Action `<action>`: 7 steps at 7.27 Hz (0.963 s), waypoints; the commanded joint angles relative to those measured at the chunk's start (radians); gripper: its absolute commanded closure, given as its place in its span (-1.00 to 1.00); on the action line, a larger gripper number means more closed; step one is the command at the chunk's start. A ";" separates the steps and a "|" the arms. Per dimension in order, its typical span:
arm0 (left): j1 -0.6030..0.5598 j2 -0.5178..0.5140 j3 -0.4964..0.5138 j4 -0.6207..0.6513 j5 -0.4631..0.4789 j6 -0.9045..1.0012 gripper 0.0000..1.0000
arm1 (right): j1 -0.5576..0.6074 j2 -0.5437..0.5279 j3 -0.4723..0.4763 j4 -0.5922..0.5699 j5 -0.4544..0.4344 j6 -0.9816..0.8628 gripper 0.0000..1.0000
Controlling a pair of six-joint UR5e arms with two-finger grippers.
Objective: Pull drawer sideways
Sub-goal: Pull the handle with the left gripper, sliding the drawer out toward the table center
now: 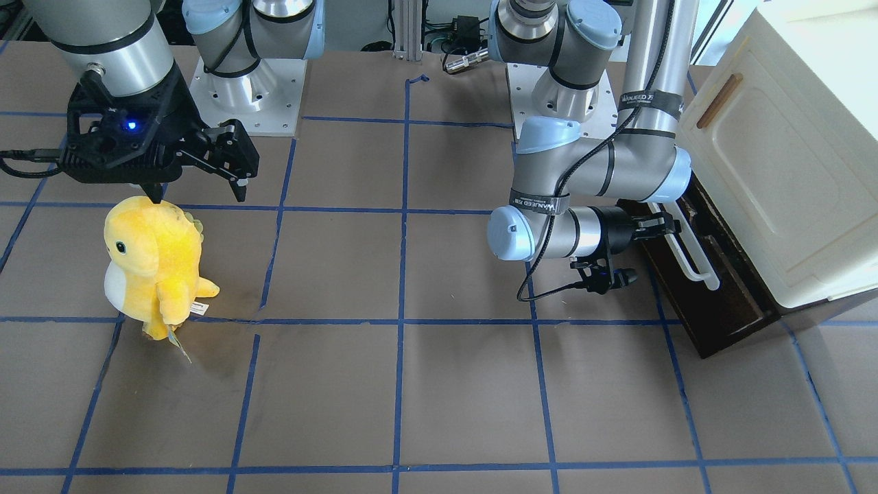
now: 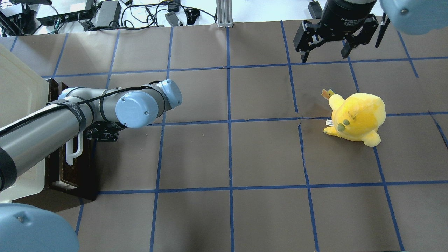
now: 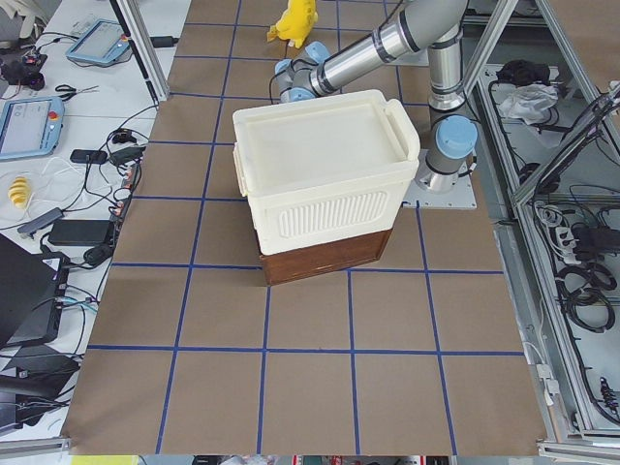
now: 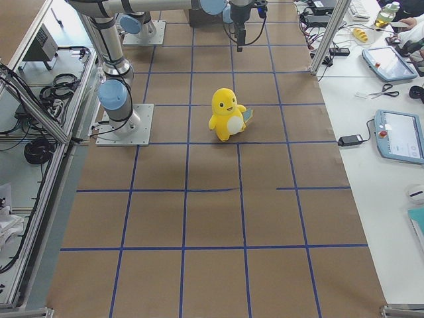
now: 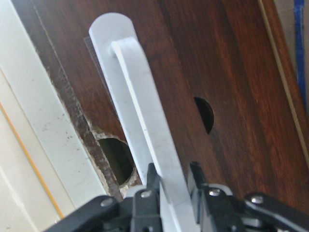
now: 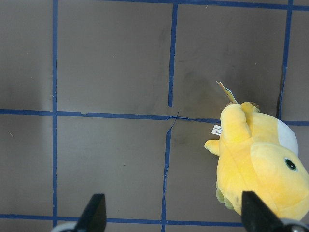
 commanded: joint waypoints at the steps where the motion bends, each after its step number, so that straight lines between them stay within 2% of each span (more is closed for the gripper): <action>1: -0.003 0.000 0.000 0.001 0.000 0.000 0.68 | 0.000 0.000 0.000 0.000 0.000 -0.001 -1.00; 7: -0.025 0.000 0.002 0.005 0.003 0.003 0.71 | 0.000 0.000 0.000 0.000 0.000 -0.001 -1.00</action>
